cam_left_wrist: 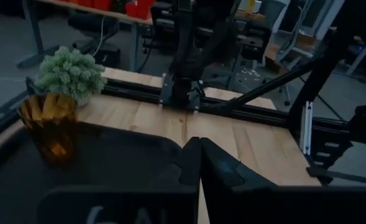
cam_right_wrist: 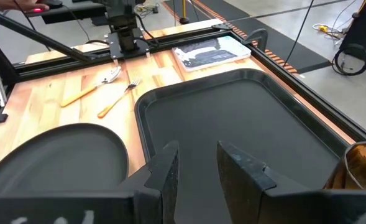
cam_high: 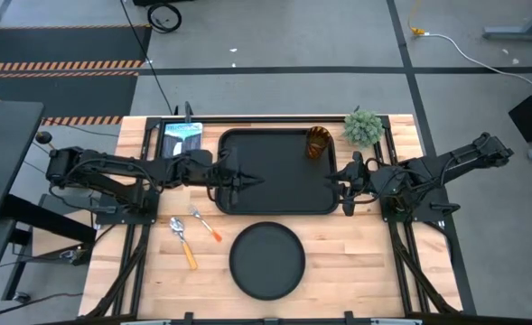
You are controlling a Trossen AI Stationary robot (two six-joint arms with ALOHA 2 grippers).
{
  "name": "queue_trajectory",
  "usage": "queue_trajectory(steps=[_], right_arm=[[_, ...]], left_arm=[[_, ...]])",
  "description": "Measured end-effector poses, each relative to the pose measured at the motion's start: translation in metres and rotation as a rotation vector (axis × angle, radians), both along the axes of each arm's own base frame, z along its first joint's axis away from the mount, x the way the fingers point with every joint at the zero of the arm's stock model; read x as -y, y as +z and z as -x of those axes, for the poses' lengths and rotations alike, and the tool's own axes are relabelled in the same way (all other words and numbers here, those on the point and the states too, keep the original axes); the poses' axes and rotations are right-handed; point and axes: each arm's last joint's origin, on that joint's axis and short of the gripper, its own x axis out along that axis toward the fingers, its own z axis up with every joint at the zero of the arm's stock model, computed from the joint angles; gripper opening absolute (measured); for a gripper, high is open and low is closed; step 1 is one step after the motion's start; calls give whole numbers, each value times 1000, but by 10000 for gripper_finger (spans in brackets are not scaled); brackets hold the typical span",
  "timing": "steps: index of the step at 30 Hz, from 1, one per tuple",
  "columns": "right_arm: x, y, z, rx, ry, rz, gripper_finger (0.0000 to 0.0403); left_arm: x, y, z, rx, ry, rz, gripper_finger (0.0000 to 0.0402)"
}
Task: Pick and place plate/cup/fork/spoon on tray
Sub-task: Put the orange fork in the left corner of the black tray
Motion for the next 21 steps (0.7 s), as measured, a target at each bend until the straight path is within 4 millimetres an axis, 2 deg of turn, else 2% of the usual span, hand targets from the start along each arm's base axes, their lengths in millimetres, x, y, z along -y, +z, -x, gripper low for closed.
queue_trajectory(steps=[21], right_arm=[[0, 0, 0, 0, 0, 0, 116]], left_arm=[[0, -2, 0, -19, 1, 3, 11]])
